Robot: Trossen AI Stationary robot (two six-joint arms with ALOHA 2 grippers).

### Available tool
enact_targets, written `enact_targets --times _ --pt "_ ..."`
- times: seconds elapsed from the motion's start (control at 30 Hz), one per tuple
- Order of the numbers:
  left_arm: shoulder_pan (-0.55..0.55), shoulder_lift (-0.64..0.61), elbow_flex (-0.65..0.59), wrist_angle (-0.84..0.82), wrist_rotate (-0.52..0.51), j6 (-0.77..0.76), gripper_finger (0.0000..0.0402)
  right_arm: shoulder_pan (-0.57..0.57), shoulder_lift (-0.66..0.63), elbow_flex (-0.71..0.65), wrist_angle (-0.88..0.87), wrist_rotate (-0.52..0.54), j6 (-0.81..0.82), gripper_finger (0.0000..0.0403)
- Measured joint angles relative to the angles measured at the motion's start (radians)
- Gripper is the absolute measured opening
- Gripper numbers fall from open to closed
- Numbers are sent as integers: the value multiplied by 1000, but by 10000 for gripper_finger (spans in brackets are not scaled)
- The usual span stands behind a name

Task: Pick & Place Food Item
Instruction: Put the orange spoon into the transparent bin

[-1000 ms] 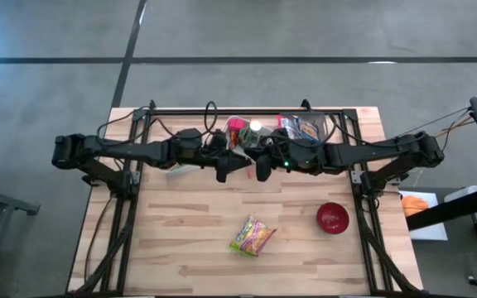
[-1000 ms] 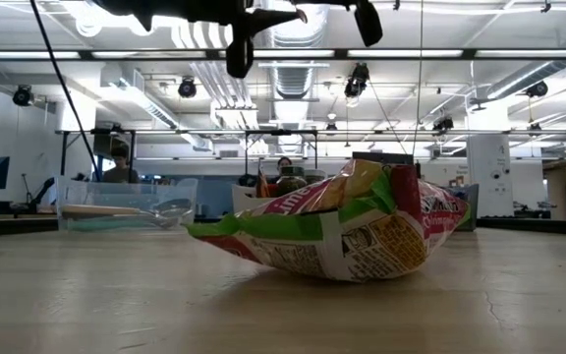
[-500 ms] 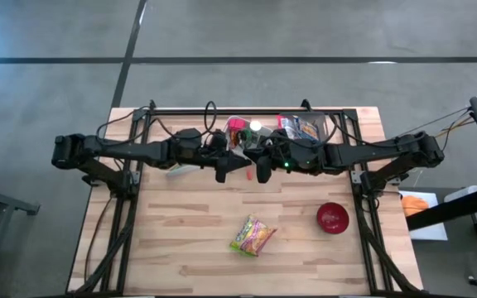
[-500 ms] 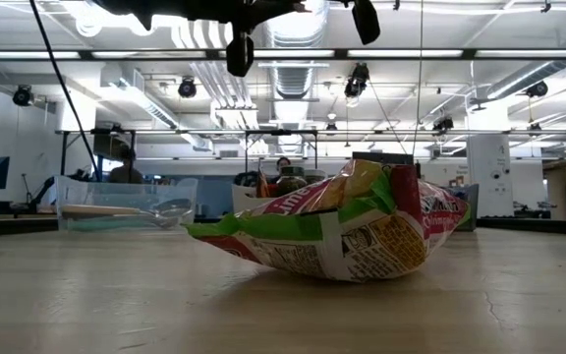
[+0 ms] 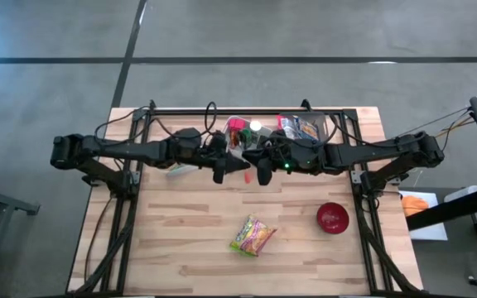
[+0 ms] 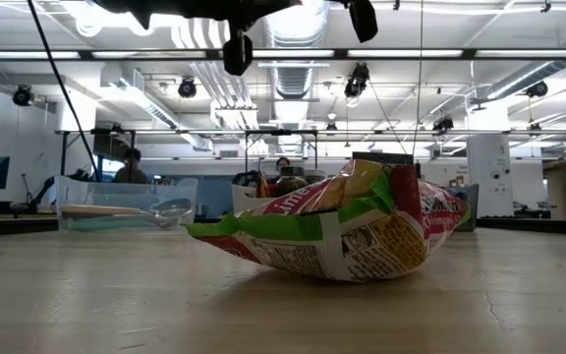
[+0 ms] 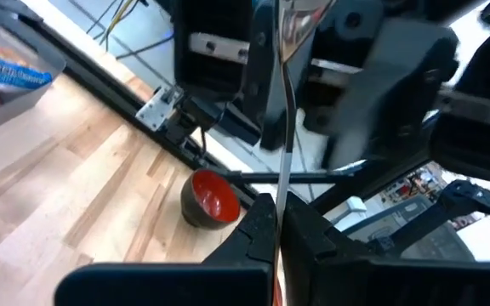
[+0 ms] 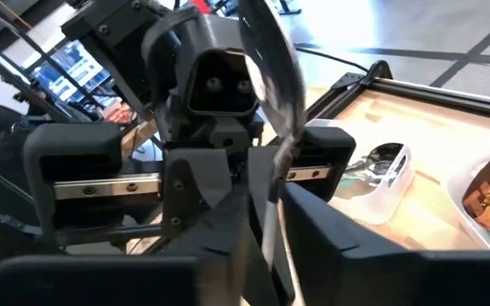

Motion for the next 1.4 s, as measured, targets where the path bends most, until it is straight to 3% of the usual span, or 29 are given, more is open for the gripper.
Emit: enact_targets --times 0.33,0.5,0.67,0.8,0.97,1.1,1.4 --pt "2 -22 0 -88 31 1 0 0 -2 0 -9 -8 -5 209" --pt "27 -117 15 -328 33 64 0 0 -35 0 -110 -11 53 244" --pt "81 -230 62 -708 19 150 0 0 -80 1 -279 -112 159 252" --pt "137 -294 87 -1027 -46 216 0 18 -83 1 -391 -199 237 253" --pt "211 -318 103 -1309 -161 295 0 52 -68 -9 -483 -220 254 253" --pt "241 -298 92 -1394 -253 346 0 64 -65 -26 -479 -220 282 253" --pt "330 -172 54 -1391 -300 598 0 96 -66 -109 -479 -296 408 253"
